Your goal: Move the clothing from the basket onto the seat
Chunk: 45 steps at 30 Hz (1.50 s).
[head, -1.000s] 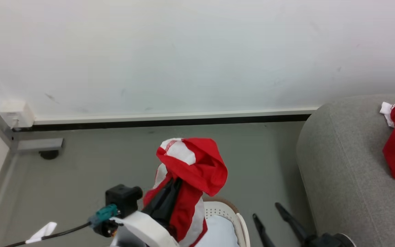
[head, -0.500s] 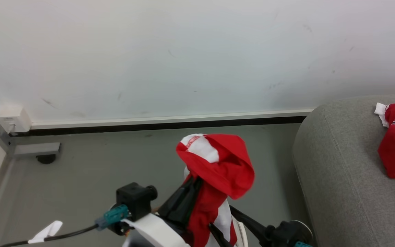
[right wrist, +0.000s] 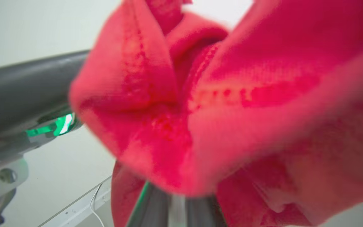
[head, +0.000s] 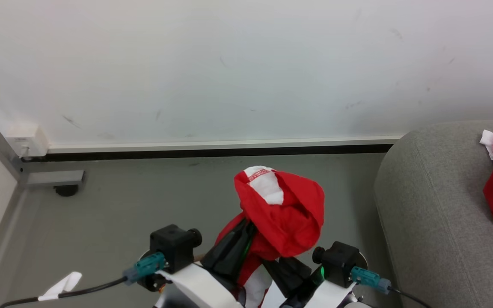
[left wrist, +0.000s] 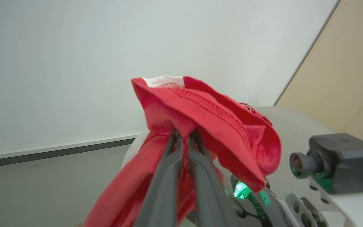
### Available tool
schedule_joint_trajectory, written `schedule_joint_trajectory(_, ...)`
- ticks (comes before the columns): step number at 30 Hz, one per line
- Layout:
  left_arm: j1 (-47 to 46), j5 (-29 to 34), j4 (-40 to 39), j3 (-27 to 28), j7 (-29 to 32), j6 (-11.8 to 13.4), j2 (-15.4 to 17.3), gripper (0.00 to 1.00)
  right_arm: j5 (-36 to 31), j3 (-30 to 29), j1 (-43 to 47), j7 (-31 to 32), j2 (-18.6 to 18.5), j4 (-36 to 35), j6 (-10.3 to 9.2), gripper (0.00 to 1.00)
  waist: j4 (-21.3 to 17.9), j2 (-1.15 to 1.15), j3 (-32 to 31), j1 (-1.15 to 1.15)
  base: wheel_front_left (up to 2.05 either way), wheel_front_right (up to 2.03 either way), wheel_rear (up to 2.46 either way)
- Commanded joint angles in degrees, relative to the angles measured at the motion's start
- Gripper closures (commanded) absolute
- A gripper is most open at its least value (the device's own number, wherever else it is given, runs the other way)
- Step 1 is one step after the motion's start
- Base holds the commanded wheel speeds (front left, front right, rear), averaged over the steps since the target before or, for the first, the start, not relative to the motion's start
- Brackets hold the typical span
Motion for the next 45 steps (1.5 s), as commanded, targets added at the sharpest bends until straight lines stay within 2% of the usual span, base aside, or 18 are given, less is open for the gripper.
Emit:
schedule_joint_trajectory(1,0.3,0.8,0.4,0.2,-0.2,0.2,0.7,1.0,0.3,-0.3,-0.2,0.0,-0.1,-0.5,-0.13,1.0,0.0,0.0,0.1,0.0,0.0,0.0,0.0)
schedule_joint_trajectory(2,0.5,0.8,0.6,0.5,-0.5,0.3,0.8,1.0,0.3,-0.6,-0.2,0.0,-0.4,-0.9,-0.13,1.0,0.0,0.0,0.1,0.0,0.0,0.0,0.0)
schedule_joint_trajectory(3,0.8,0.8,0.8,0.8,-0.8,0.5,1.0,0.92,0.3,-1.1,-0.2,0.0,-0.6,-1.3,-0.13,1.0,0.0,0.0,0.2,0.0,0.0,0.0,0.0)
schedule_joint_trajectory(5,1.3,1.1,1.5,1.1,-1.3,0.7,1.4,0.56,-0.2,-2.0,-0.3,0.0,-1.1,-2.0,-0.13,1.0,-0.1,0.0,0.3,0.0,0.0,0.0,0.0)
schedule_joint_trajectory(6,1.6,1.3,1.8,1.1,-1.6,0.7,1.6,0.06,-0.3,-2.6,-0.3,0.0,-1.3,-2.4,-0.13,1.0,-0.2,0.0,0.3,0.0,0.0,0.0,0.0)
schedule_joint_trajectory(7,2.0,1.5,2.2,1.2,-2.0,0.9,2.0,0.0,-0.7,-3.2,-0.2,0.0,-1.6,-2.6,-0.13,1.0,-0.3,0.0,0.3,0.0,0.0,0.0,0.0)
schedule_joint_trajectory(11,3.8,2.8,3.8,1.1,-3.9,1.5,3.4,0.0,-2.1,-5.7,-0.4,0.0,-2.3,-3.2,-0.13,1.0,-0.7,0.0,0.3,0.0,0.0,0.0,0.0)
schedule_joint_trajectory(18,6.2,6.0,7.3,-0.3,-9.4,0.5,5.6,0.0,-3.6,-9.6,-0.5,0.0,-3.2,-4.9,-0.13,1.0,-0.9,0.0,0.5,0.0,0.0,0.0,0.0)
schedule_joint_trajectory(27,6.7,5.8,10.1,-0.8,-13.2,-0.6,5.2,0.0,-4.4,-12.8,0.3,0.0,-4.7,-6.4,-0.13,1.0,-2.6,0.0,0.7,0.0,0.0,0.0,0.0)
schedule_joint_trajectory(32,6.2,5.6,10.2,-0.9,-13.9,-0.7,4.7,0.0,-4.8,-13.6,0.2,0.0,-5.2,-7.1,-0.13,1.0,-6.8,0.0,1.1,0.0,0.0,0.0,0.0)
schedule_joint_trajectory(40,4.8,6.0,9.8,-1.6,-14.0,-0.8,4.3,0.0,-5.3,-15.0,0.1,0.0,-6.9,-8.7,-0.13,1.0,-17.4,0.0,3.3,0.0,0.0,0.0,0.0)
schedule_joint_trajectory(45,2.6,6.8,9.3,-2.6,-13.5,-1.5,3.7,0.0,-4.4,-18.1,0.4,0.0,-8.7,-10.3,-0.13,1.0,-22.1,0.0,6.1,0.0,0.0,0.0,0.0)
